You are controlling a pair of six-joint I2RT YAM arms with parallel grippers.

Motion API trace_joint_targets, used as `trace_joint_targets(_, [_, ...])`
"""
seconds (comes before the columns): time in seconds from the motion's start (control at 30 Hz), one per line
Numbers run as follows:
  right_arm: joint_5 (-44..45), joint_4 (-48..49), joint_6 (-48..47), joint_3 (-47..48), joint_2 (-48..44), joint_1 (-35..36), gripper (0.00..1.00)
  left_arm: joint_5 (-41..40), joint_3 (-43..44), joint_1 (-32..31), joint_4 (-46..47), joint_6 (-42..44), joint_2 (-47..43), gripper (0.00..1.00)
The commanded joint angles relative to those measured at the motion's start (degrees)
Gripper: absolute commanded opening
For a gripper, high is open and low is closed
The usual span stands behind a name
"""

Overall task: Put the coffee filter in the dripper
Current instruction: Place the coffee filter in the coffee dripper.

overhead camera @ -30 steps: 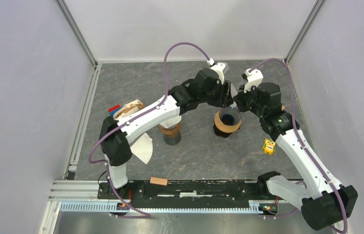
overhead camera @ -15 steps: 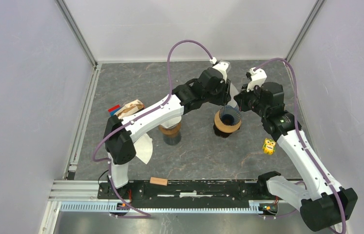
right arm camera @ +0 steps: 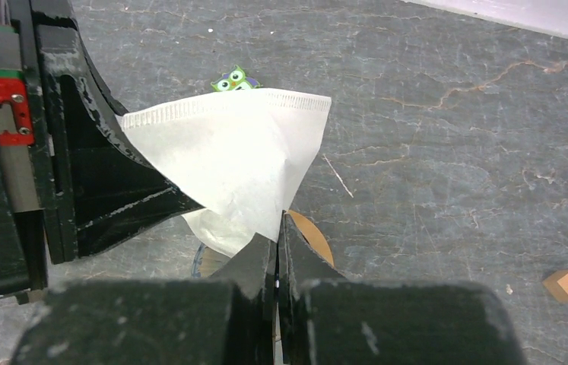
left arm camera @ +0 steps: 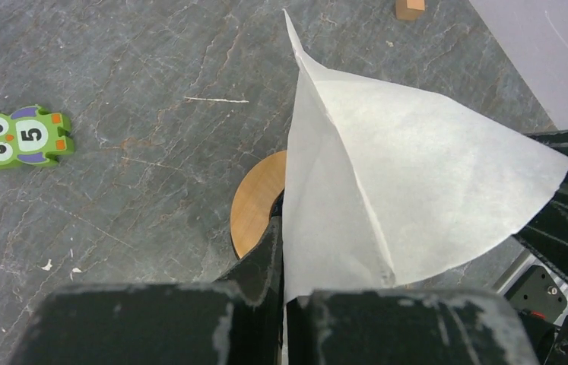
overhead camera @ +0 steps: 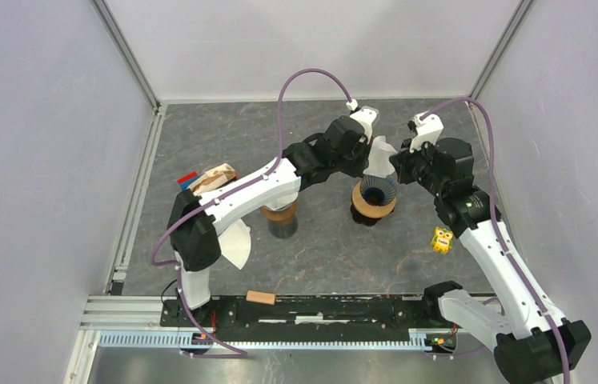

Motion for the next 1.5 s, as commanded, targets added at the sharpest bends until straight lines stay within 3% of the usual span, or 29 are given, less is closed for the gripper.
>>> trace_joint_targets(0.0, [1.3, 1.3, -3.1, -0.5, -1.3, -0.2, 0.00, 0.4, -1.3, -0.3, 2.8, 4.3, -4.2, 0.02])
trace_joint_targets(0.27, [1.4, 0.2, -7.4, -0.8, -2.0, -0.2, 0.01, 3.6, -2.1, -0.3, 3.1, 5.6, -5.4, 0.02])
trace_joint_targets(0.53, [-4.1, -4.7, -14.2, 0.7, -2.3, -0.2, 0.31, 14.6, -6.1, -0.3, 2.1, -0.8, -8.6, 0.02])
trace_joint_targets(0.67, [-9.5, -8.2, -17.0, 1.2, -2.6, -0.2, 0.40, 18.5, -9.2, -0.4, 1.9, -2.9, -10.5, 0.02])
trace_joint_targets(1.03, [-12.9, -11.8, -21.4, 2.5, -7.1, -0.2, 0.66, 29.1, -10.8, -0.4, 2.4, -5.4, -9.8, 0.02])
trace_joint_targets(1.23, [-9.9, -11.9, -21.4, 1.5, -7.4, -0.3, 0.65, 31.6, -8.7, -0.3, 1.4, -7.8, -6.7, 0.02])
trace_joint_targets(1.47, [-6.9, -11.2, -19.9, 1.6, -4.3, -0.2, 0.44, 36.4, -9.2, 1.3, 2.6, -11.1, -4.5, 0.02])
